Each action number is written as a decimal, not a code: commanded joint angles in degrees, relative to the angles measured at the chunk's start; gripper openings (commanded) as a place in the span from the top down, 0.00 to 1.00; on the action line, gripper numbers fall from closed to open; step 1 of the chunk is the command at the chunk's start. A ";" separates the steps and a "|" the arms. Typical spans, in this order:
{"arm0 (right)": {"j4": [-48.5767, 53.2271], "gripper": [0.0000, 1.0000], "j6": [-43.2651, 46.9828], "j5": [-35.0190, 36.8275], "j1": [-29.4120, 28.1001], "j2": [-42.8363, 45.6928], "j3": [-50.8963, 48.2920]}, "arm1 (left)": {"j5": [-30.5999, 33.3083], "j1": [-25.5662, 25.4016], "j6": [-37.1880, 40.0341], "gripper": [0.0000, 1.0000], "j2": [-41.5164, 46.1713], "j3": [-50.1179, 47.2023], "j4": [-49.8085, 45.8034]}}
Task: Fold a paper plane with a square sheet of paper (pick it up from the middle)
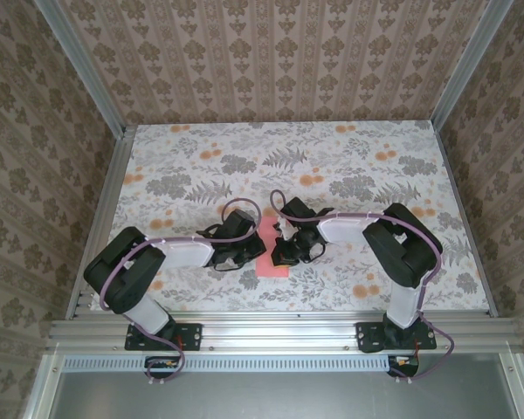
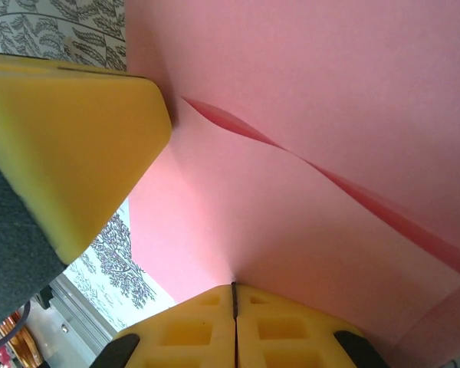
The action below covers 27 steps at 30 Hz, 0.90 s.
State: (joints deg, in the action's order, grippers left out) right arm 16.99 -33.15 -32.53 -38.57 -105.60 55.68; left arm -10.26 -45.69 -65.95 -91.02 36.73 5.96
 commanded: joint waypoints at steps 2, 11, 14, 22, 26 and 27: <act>5.22 0.91 1.30 3.10 -0.24 -0.37 0.02 | 1.69 -0.19 -0.24 0.90 0.58 -1.04 -4.19; 3.86 0.91 0.82 -0.52 -0.08 5.79 -3.96 | 1.82 -0.19 -0.22 0.90 0.34 -0.96 -4.64; 2.23 0.91 0.49 0.11 0.25 2.73 -6.24 | 1.80 -0.16 -0.12 0.90 0.16 -0.74 -4.77; 2.47 0.92 0.01 0.10 0.44 3.87 -7.40 | 1.57 -0.10 -0.03 0.90 0.07 -0.34 -5.19; 3.04 0.91 -0.30 -1.45 0.51 8.97 -7.14 | 1.52 -0.02 0.10 0.90 -0.08 -0.13 -5.25; 2.61 0.91 -0.34 -1.88 0.52 9.60 -7.42 | 1.44 -0.09 0.12 0.90 -0.03 -0.13 -5.26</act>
State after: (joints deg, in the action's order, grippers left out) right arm 17.54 -33.01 -34.74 -37.91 -99.35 49.12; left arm -10.09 -45.74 -65.95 -91.02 36.80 5.56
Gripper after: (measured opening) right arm 0.088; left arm 0.103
